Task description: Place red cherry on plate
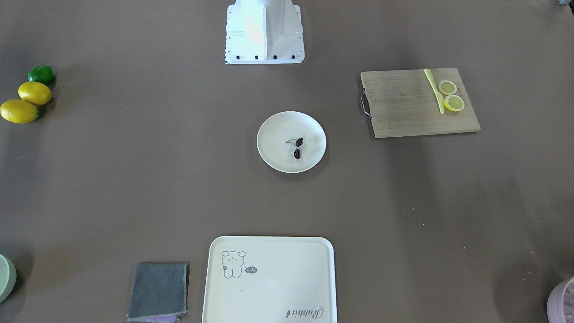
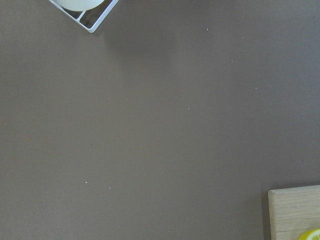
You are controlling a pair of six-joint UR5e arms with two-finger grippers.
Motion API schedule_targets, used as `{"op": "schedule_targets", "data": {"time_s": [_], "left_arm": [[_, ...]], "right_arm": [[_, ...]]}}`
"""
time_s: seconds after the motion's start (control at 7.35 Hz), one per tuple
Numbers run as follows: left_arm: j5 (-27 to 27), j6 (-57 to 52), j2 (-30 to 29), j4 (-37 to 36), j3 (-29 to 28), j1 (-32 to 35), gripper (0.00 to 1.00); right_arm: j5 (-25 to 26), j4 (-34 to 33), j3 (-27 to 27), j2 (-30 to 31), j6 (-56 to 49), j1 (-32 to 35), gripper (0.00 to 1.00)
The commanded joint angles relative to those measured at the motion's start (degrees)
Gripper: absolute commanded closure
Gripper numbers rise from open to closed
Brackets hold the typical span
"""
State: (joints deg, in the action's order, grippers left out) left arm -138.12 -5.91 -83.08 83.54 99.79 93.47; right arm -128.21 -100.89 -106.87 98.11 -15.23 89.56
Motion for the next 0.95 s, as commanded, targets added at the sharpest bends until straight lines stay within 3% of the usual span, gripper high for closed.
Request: {"op": "schedule_targets", "data": {"time_s": [0.0, 0.68, 0.82], "left_arm": [[0.13, -0.15, 0.81, 0.04, 0.23, 0.05, 0.02], [0.3, -0.15, 0.72, 0.04, 0.67, -0.04, 0.02], [0.3, -0.15, 0.72, 0.04, 0.67, 0.05, 0.01]], "right_arm": [[-0.03, 0.08, 0.87, 0.07, -0.15, -0.08, 0.0], [-0.29, 0.08, 2.46, 0.07, -0.59, -0.43, 0.0], [-2.2, 0.08, 2.8, 0.59, -0.59, -0.43, 0.0]]}}
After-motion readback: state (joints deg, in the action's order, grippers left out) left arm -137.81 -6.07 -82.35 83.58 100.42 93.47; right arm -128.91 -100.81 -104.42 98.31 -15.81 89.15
